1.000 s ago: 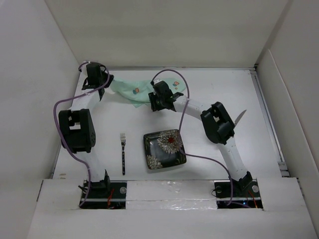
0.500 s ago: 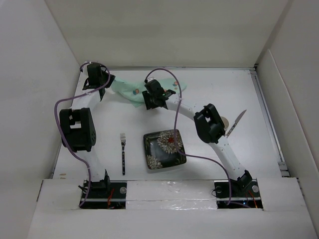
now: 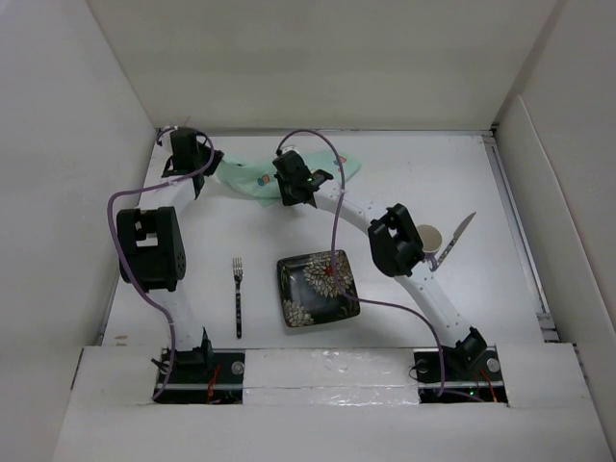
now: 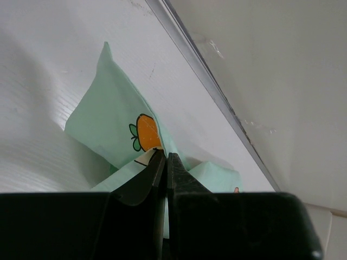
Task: Set the dinner table for one person
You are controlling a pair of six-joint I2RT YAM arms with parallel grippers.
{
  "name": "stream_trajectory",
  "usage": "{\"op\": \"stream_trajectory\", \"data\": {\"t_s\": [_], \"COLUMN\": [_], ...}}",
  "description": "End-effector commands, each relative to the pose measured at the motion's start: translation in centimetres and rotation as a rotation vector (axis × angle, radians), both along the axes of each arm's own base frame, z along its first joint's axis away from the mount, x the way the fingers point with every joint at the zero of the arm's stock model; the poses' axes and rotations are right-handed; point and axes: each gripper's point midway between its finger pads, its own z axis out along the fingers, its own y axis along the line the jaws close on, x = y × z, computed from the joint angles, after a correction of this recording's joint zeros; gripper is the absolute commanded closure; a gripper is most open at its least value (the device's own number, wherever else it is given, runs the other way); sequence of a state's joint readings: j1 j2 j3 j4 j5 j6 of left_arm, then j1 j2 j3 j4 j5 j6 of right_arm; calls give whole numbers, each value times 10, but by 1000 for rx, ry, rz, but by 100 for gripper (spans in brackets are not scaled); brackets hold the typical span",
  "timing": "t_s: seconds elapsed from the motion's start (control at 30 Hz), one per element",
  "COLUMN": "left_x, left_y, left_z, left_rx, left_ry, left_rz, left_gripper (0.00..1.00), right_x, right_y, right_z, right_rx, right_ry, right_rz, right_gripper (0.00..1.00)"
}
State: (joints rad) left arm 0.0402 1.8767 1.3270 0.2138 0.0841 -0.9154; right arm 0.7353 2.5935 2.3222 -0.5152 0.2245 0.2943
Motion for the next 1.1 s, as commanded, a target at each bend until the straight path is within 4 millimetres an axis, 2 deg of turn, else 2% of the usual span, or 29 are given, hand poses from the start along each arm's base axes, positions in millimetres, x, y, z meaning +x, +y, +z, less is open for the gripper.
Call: {"op": "stream_trajectory", "data": {"t_s": [0.0, 0.07, 0.1, 0.2, 0.23, 0.27, 0.33, 0.37, 0.43, 0.47, 0.5, 0.57, 0.6, 0.63, 0.67, 0.7, 0.73, 0.77, 0.8, 0.83, 0.87, 0.9, 0.93, 0.97, 1.0, 1.03, 1.07], "left_x": [2, 3, 2, 4, 6, 7, 11, 12, 14, 14, 12, 10, 6, 2, -4, -9, -26, -27, -34, -48, -60, -70, -85, -96, -103, -115, -119], "left_y": [-2, 1, 1, 2, 3, 4, 5, 7, 8, 9, 10, 11, 11, 11, 4, 5, -4, -4, -10, -11, -16, -17, -17, -14, -12, -12, -5], "left_z": [22, 23, 23, 24, 29, 29, 40, 43, 53, 59, 67, 83, 99, 104, 122, 126, 143, 142, 142, 113, 134, 127, 89, 94, 85, 61, 60], "left_rx": [-5, 10, 15, 22, 26, 33, 45, 52, 68, 75, 84, 89, 92, 95, 99, 106, 124, 124, 119, 85, 61, 44, 21, 19, 19, 17, 17], "left_ry": [-64, -66, -61, -63, -70, -67, -82, -83, -93, -102, -114, -142, -173, -184, -220, -223, -255, -250, -253, -199, -282, -290, -224, -246, -228, -181, -182], "left_rz": [-7, -1, 2, 2, 4, 8, 7, 11, 12, 16, 14, 19, 21, 21, 8, 14, 0, 0, -8, 1, -14, -12, -5, 17, 26, 29, 72], "left_gripper": [100, 100, 100, 100, 100, 100, 100, 100, 100, 100, 100, 100, 100, 100, 100, 100, 100, 100, 100, 100, 95, 76, 66, 58, 50, 48, 47], "right_x": [-1, -1, -1, -4, -11, -10, -14, -17, -18, -25, -23, -25, -29, -32, -33, -36, -42, -42, -45, -53, -58, -65, -75, -79, -84, -88, -93], "right_y": [-4, -5, -6, -13, -20, -23, -31, -58, -83, -100, -123, -145, -165, -175, -186, -194, -222, -222, -231, -249, -255, -256, -267, -271, -270, -275, -274], "right_z": [-4, -1, -2, 13, 4, 44, 75, 99, 127, 124, 161, 189, 213, 223, 233, 241, 265, 266, 272, 280, 283, 282, 282, 279, 274, 255, 251], "right_rx": [-27, -22, -22, -7, -20, 13, 46, 52, 73, 52, 90, 114, 135, 138, 132, 137, 142, 142, 147, 155, 172, 184, 198, 210, 219, 208, 222], "right_ry": [8, 3, 0, -26, -21, -83, -144, -171, -211, -203, -260, -311, -347, -364, -388, -400, -437, -438, -450, -466, -469, -471, -487, -485, -478, -447, -437], "right_rz": [-36, -44, -50, -66, -67, -68, -71, -99, -127, -138, -172, -187, -217, -233, -244, -249, -294, -294, -308, -335, -340, -333, -340, -337, -329, -334, -329], "right_gripper": [81, 90, 100, 100, 100, 100, 100, 100, 100, 100, 100, 100, 100, 100, 100, 100, 100, 100, 100, 100, 100, 100, 100, 100, 100, 100, 100]}}
